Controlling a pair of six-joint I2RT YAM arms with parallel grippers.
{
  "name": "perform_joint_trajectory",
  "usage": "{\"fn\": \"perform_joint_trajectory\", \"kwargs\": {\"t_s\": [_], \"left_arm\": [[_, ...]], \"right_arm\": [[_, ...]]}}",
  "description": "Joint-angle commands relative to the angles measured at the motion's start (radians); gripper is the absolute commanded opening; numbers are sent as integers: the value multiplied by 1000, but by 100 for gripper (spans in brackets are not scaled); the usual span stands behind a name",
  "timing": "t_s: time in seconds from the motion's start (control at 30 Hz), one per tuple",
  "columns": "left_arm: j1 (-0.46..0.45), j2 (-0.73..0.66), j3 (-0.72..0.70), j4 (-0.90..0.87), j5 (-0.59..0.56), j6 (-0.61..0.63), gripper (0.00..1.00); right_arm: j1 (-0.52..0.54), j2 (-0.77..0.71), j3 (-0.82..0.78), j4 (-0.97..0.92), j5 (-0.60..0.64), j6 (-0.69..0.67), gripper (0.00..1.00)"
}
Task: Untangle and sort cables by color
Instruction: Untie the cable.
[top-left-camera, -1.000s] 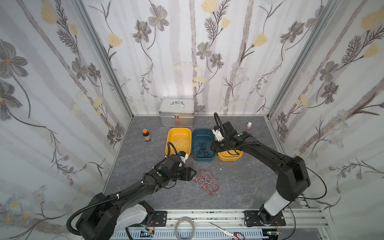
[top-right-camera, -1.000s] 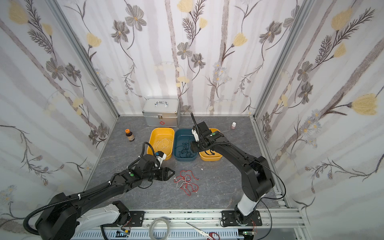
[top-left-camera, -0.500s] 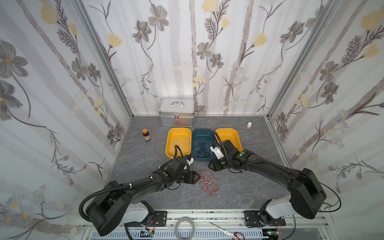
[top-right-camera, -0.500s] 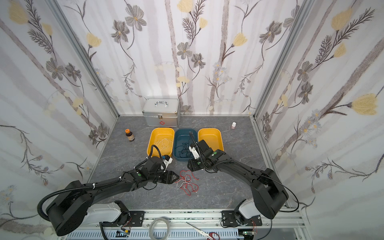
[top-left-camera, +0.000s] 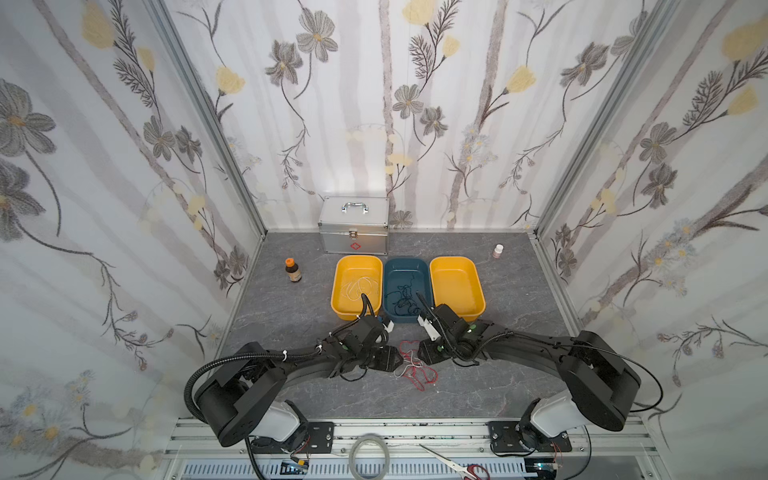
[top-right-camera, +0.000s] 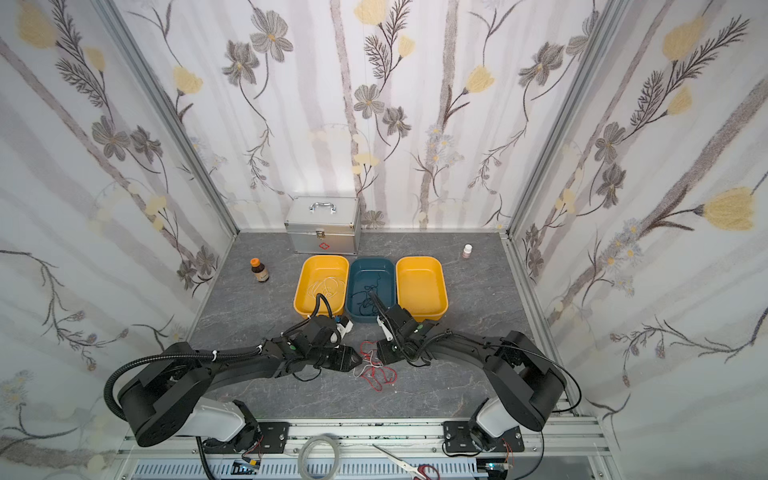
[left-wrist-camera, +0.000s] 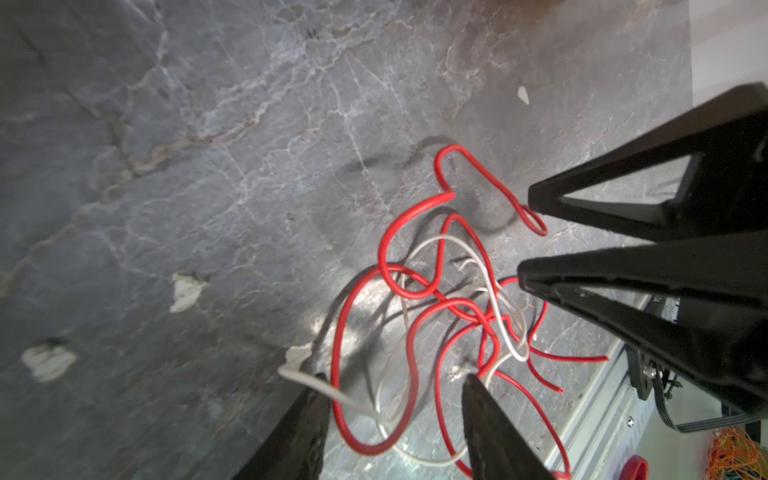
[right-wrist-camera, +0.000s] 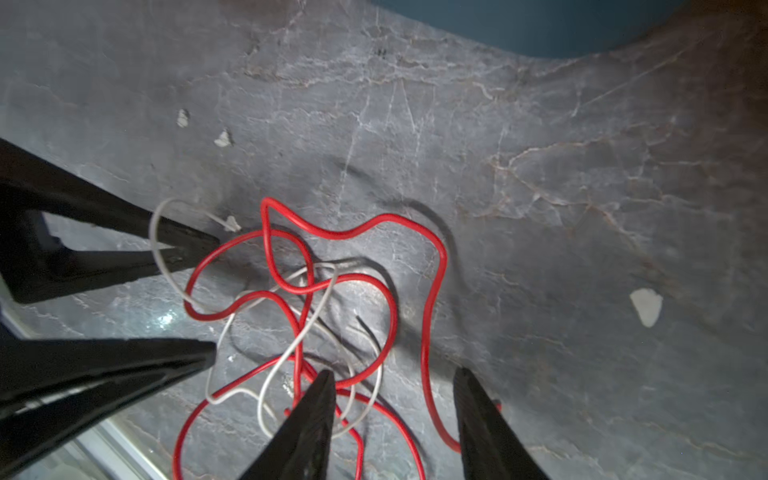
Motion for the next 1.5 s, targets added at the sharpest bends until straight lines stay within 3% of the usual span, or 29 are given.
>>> {"fn": "perform_joint_trajectory", "kwargs": {"t_s": [0.0, 0.13, 0.27, 0.43, 0.63, 0.83, 0.97, 1.07, 1.27, 1.47], "left_arm": [[-2, 18, 15, 23, -11, -7, 49], [0, 30, 20, 18, -17, -7, 41], [-1, 30, 18, 17, -19, -9, 34], [0, 29, 17, 10, -34, -11, 16], [10, 23, 15, 4, -33, -27, 2], [20, 8, 12, -7, -40, -30, 0], [27, -1, 12, -21, -55, -32, 0], [33, -7, 12, -31, -66, -32, 0], [37, -12, 13, -31, -64, -34, 0], [42, -24, 12, -37, -74, -33, 0]], "right_arm": [[13, 31, 9, 23, 103, 14, 43], [24, 44, 4, 19, 127, 24, 37], [29, 34, 0, 2, 196, 48, 25], [29, -47, -13, -2, 307, 74, 12], [6, -141, -26, -21, 391, 108, 6], [-23, -175, -67, 2, 326, 85, 10], [-12, -164, -81, 66, 194, 58, 22], [8, -143, -87, 107, 162, 57, 36], [23, -32, -61, 116, 182, 60, 37], [31, 28, -48, 102, 205, 63, 29]]}}
